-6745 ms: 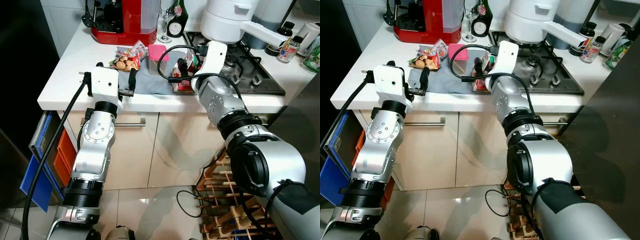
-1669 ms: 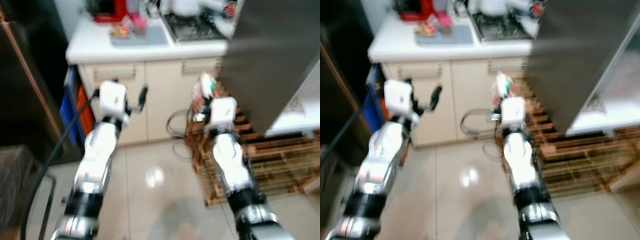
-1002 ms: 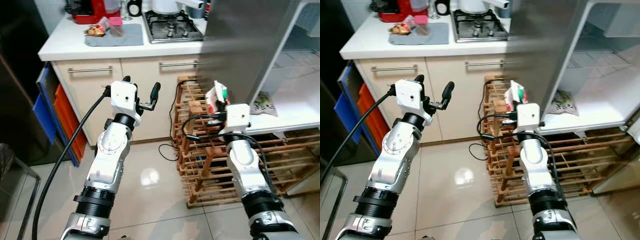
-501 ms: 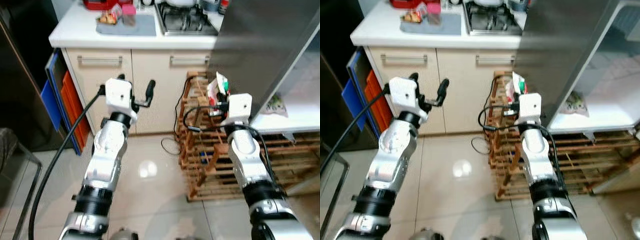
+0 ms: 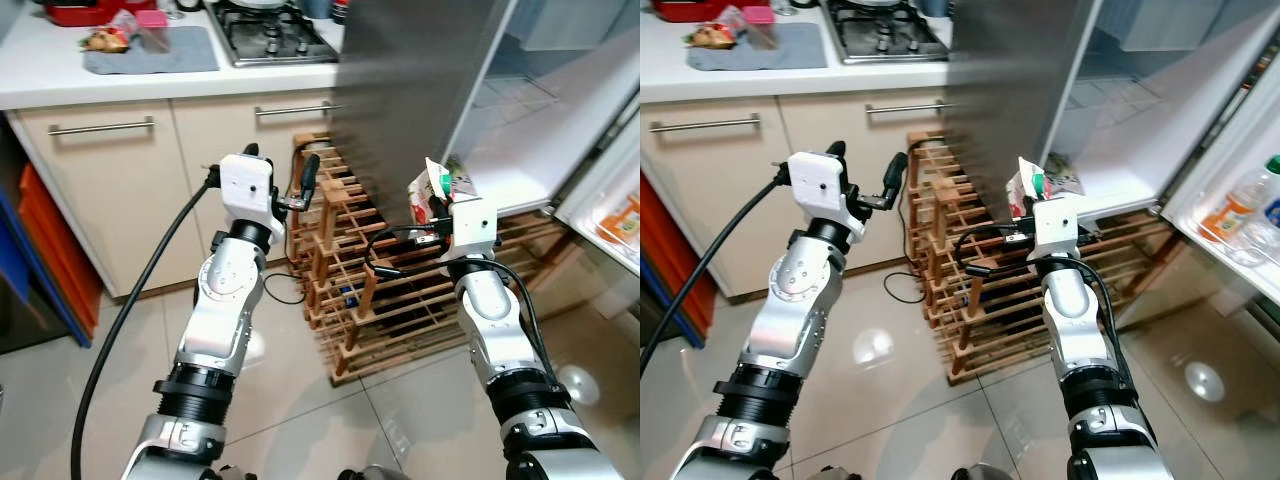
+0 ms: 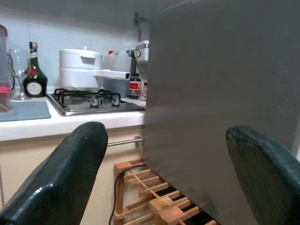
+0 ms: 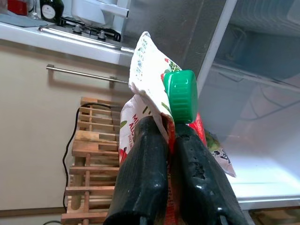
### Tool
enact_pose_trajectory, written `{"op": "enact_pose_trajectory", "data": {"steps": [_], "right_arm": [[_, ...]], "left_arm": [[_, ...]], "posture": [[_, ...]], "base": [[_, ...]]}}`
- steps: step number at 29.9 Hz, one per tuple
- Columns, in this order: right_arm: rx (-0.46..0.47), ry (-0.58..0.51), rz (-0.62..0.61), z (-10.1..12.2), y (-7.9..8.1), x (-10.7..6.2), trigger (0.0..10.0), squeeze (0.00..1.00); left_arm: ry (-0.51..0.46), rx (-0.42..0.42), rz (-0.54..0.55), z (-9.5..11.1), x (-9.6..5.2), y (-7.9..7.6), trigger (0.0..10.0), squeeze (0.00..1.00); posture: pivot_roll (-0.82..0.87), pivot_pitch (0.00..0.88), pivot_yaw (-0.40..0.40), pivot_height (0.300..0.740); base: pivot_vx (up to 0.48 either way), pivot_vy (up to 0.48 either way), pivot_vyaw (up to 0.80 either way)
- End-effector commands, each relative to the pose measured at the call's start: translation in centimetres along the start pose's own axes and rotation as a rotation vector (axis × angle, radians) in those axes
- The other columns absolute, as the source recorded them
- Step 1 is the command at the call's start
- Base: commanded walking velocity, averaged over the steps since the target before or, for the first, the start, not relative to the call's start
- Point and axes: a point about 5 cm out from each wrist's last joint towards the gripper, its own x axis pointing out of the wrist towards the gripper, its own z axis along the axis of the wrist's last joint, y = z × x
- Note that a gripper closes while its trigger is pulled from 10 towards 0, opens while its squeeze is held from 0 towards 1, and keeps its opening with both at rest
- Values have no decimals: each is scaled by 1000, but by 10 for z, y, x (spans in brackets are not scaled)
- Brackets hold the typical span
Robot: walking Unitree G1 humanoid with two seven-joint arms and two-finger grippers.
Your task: Restocking fridge
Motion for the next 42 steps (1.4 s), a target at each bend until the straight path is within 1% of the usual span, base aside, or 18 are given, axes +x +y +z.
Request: {"op": "enact_pose_trajectory", "data": {"steps": [1, 4, 8, 12, 16, 17, 18, 21, 24, 28, 33, 34, 37, 38, 39, 40, 42], "right_arm": [[1, -20, -6, 5, -1, 3, 10000, 0], [6, -6, -6, 3, 2, 3, 10000, 0], [13, -15, -2, 3, 5, 2, 10000, 0], [26, -26, -9, 4, 5, 1, 10000, 0], [31, -24, -12, 4, 5, 2, 10000, 0], [34, -24, -12, 4, 6, 3, 10000, 0], [34, -24, -12, 4, 6, 3, 10000, 0], [40, -25, -12, 4, 7, 3, 10000, 0], [43, -24, -12, 3, 8, 2, 10000, 0], [35, -17, 1, 1, 11, 0, 10000, 0], [21, -11, 10, 0, 13, -1, 10000, 0], [20, -9, 10, 0, 13, -1, 10000, 0], [21, -6, 13, -2, 14, -3, 10000, 0], [26, -4, 8, -3, 14, -4, 10000, 0], [24, -2, 10, -4, 13, -5, 10000, 0], [24, -2, 10, -4, 13, -5, 10000, 0], [28, 3, 2, -5, 12, -7, 10000, 0]], "left_arm": [[-18, -4, 0, 4, 1, 1, 10000, 0], [-7, 26, -17, 2, 0, 1, 10000, 0], [-13, 25, -41, 2, 0, -3, 10000, 0], [-6, 22, -48, 1, -1, -6, 10000, 0], [10, 28, -44, -1, -2, -5, 10000, 0], [50, 42, -17, -8, -5, 0, 10000, 0], [50, 42, -17, -8, -5, 0, 10000, 0], [108, 35, 18, -18, -9, 6, 10000, 0], [123, 51, 18, -20, -11, 6, 10000, 0], [158, 66, 43, -25, -11, 9, 10000, 0], [203, 103, 66, -30, -9, 12, 10000, 0], [213, 115, 68, -31, -9, 12, 10000, 0], [210, 114, 68, -31, -8, 12, 10000, 0], [190, 106, 52, -28, -6, 11, 10000, 0], [150, -12, -26, -22, -6, 3, 10000, 0], [150, -12, -26, -22, -6, 3, 10000, 0], [111, -45, -61, -15, -7, -1, 10000, 0]], "posture": [[-100, 0, -49, 740], [-99, 0, -43, 740], [-98, 0, -35, 740], [-96, 0, -28, 740], [-95, 0, -27, 740], [-94, 0, -23, 740], [-94, 0, -23, 740], [-95, 0, -22, 740], [-90, 0, -22, 740], [-91, 0, -18, 740], [-94, 0, -13, 740], [-93, 0, -14, 740], [-93, 0, -14, 740], [-93, 0, -16, 740], [-93, 0, -16, 740], [-93, 0, -16, 740], [-93, 0, -18, 740]], "base": [[0, 0, 0], [0, 0, -510], [0, -330, -734], [0, -467, 0], [0, -465, 0], [0, -450, 0], [0, -450, 0], [0, -450, 0], [0, -446, 0], [293, -376, 0], [390, -275, 618], [0, 0, 619], [0, 0, 606], [0, 0, 0], [0, 0, 0], [0, 0, 0], [201, 131, 0]]}}
